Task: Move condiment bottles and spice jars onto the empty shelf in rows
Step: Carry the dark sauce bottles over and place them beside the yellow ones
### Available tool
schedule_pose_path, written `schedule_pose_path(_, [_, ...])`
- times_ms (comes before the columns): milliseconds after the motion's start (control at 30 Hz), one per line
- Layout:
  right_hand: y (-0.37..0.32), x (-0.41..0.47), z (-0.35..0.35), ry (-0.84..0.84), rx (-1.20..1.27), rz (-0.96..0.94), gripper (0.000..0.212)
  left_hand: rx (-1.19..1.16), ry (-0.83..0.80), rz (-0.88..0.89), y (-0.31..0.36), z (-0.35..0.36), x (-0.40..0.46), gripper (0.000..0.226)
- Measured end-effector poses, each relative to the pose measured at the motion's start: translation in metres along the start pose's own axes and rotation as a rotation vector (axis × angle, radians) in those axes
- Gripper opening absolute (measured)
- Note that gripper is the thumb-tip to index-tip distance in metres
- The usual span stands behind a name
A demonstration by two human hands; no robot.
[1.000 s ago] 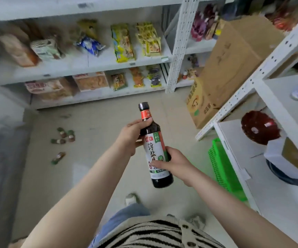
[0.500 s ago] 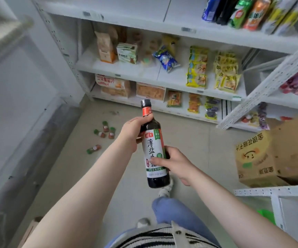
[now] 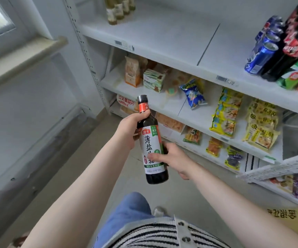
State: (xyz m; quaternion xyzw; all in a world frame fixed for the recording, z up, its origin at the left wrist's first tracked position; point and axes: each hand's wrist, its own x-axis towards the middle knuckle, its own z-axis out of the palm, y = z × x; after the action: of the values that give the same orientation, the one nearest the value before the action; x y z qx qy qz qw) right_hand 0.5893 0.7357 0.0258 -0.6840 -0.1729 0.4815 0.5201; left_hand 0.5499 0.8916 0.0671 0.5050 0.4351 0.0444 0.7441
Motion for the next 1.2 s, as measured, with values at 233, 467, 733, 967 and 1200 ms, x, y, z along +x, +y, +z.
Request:
schedule_pose_path(233, [-0.052,0.088,-0.041,-0.003,-0.014,-0.037,0.036,-0.006,-0.013,0.049,0.066,0.018,0.085,0.025])
schedule_pose_path(467, [-0.131,0.194,-0.085,0.072,-0.053,-0.109,0.047,-0.013,-0.1,0.136,0.171,0.036,0.181,0.021])
schedule_pose_path(733, [-0.241,0.292,-0.12,0.164,-0.107,-0.232,0.043,-0.002,-0.214,0.278,0.301,0.05,0.262,0.016])
schedule_pose_path(967, [-0.3,0.37,-0.17,0.201,-0.212,-0.299,0.044,0.017,-0.21,0.4,0.37,0.069,0.321,0.019])
schedule_pose_path(1200, [-0.33,0.456,-0.207,0.31,-0.292,-0.339,0.051,0.216,-0.134,0.597,0.408,0.085,0.377,0.033])
